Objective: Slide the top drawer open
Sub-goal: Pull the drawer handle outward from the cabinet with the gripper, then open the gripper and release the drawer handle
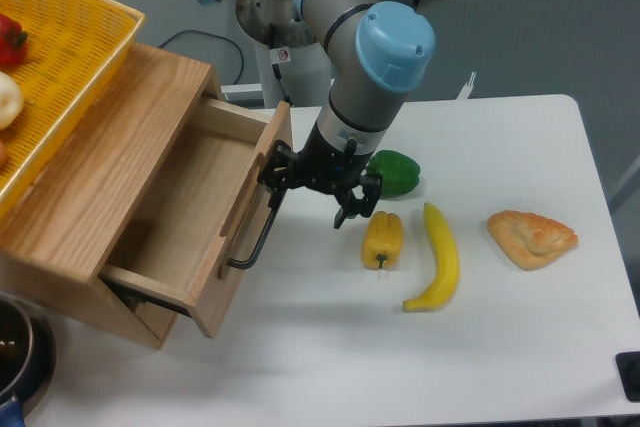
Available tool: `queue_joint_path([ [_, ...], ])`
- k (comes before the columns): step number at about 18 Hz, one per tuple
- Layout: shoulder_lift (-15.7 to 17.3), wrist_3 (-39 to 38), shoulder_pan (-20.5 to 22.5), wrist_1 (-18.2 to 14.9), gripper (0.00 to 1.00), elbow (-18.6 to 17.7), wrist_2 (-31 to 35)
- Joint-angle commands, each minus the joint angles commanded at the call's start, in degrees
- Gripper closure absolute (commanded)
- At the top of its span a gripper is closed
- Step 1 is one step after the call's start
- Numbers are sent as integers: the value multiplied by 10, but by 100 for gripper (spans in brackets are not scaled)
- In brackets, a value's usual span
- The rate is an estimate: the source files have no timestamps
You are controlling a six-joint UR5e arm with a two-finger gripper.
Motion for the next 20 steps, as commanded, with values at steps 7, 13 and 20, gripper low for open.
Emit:
queue_joint_path([
  [7,0,5,9,0,0,0,0],
  [13,0,9,12,0,0,0,0],
  [20,0,10,16,-1,0,4,-2],
])
